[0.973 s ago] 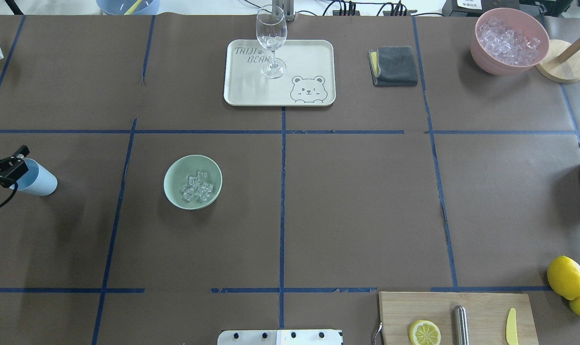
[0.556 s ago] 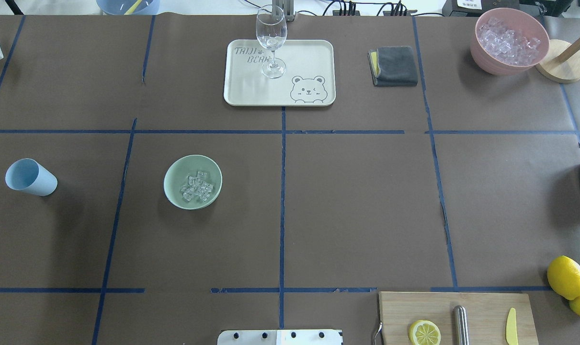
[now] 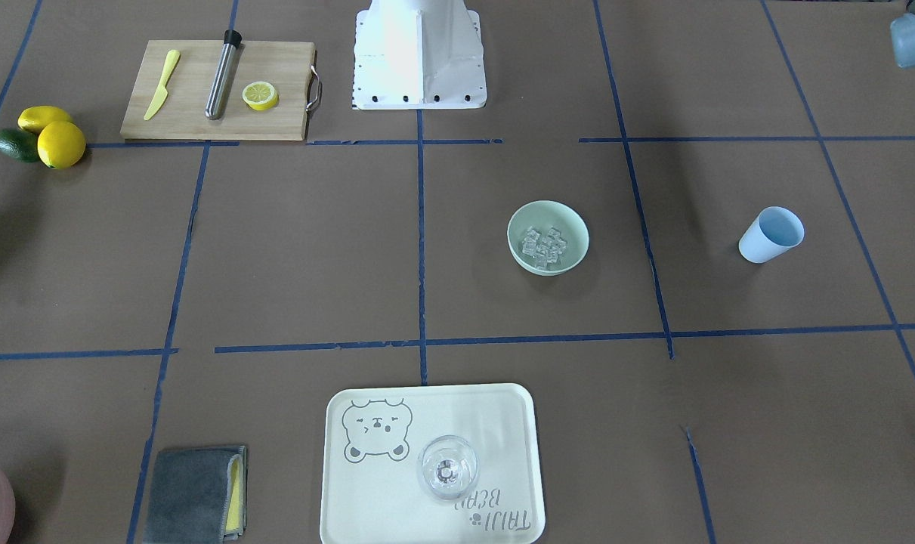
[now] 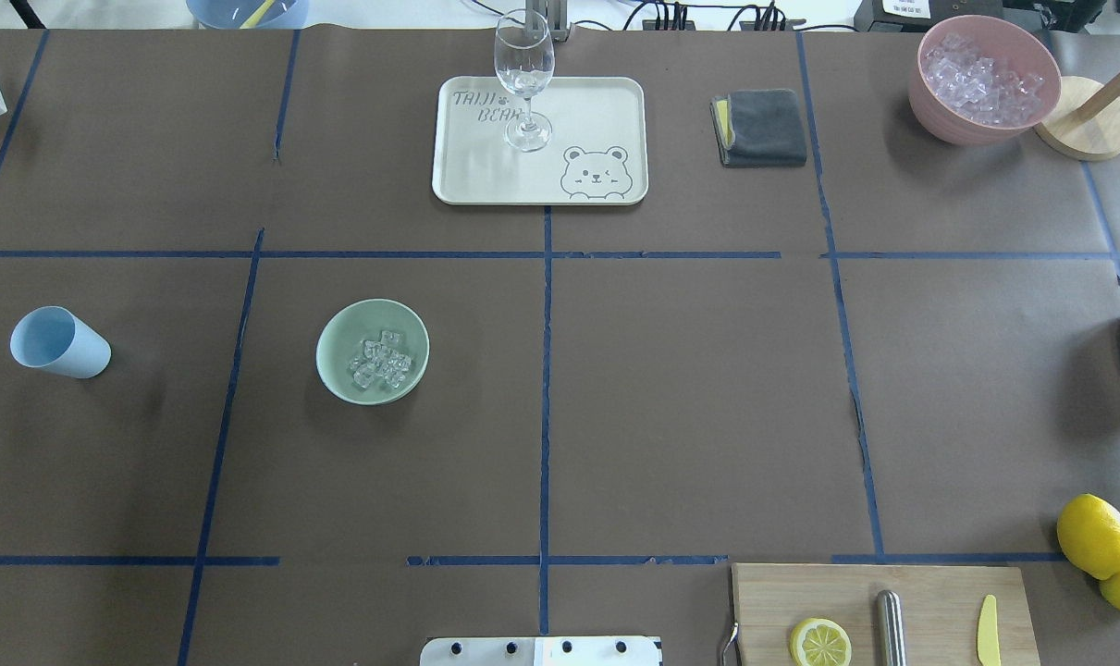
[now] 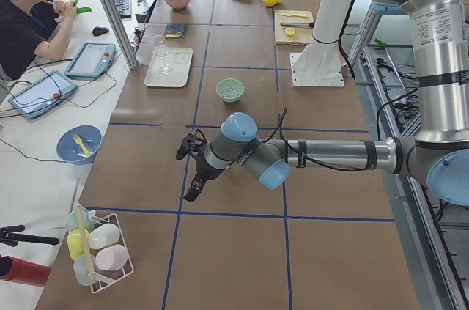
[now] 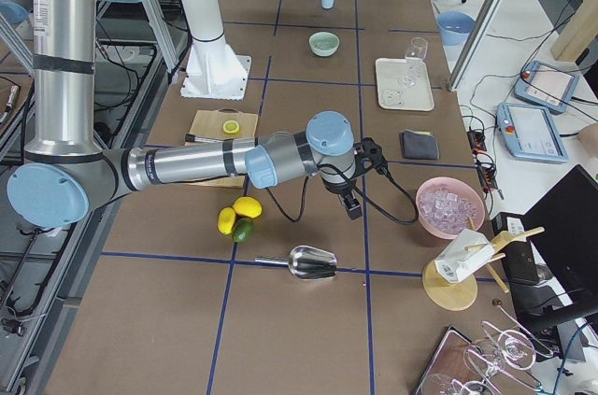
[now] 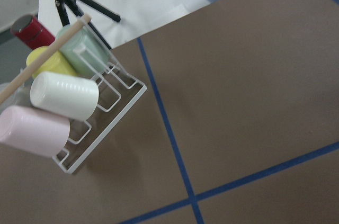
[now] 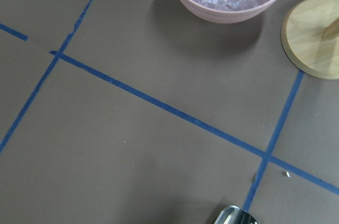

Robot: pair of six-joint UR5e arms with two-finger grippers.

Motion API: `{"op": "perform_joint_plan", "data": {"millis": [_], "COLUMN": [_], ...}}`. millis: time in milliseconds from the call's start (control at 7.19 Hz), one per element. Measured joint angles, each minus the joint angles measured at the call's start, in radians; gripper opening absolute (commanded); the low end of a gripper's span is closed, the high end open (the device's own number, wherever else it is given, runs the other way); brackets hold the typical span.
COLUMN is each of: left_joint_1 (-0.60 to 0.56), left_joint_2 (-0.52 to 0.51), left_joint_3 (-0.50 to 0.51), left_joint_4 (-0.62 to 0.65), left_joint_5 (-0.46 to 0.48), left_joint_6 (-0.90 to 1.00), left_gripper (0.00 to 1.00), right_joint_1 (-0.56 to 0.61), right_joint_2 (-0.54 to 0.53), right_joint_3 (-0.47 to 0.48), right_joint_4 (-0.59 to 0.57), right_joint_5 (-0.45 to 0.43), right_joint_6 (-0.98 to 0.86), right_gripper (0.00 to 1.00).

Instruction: Pour ice into bowl

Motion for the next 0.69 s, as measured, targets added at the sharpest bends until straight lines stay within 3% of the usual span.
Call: {"op": "perform_joint_plan", "data": {"millis": [278, 695], "left_joint_1": [-0.100, -0.136], "left_joint_2": [-0.014, -0.017], "left_joint_3": [0.001, -0.034], "left_joint_4": [0.278, 0.550], "left_joint_5": [-0.144, -0.216], "left_joint_6": [0.067, 0.220], "left_gripper": [1.00, 1.00], "right_joint_1": [-0.098, -0.298], "right_joint_2": [0.070, 0.207], "right_joint_3": [0.011, 0.042], "right_joint_4": [0.103, 0.144], "right_joint_5": [0.005, -0.016], "right_joint_6": [0.142, 0.424], "right_gripper": [1.00, 1.00]}}
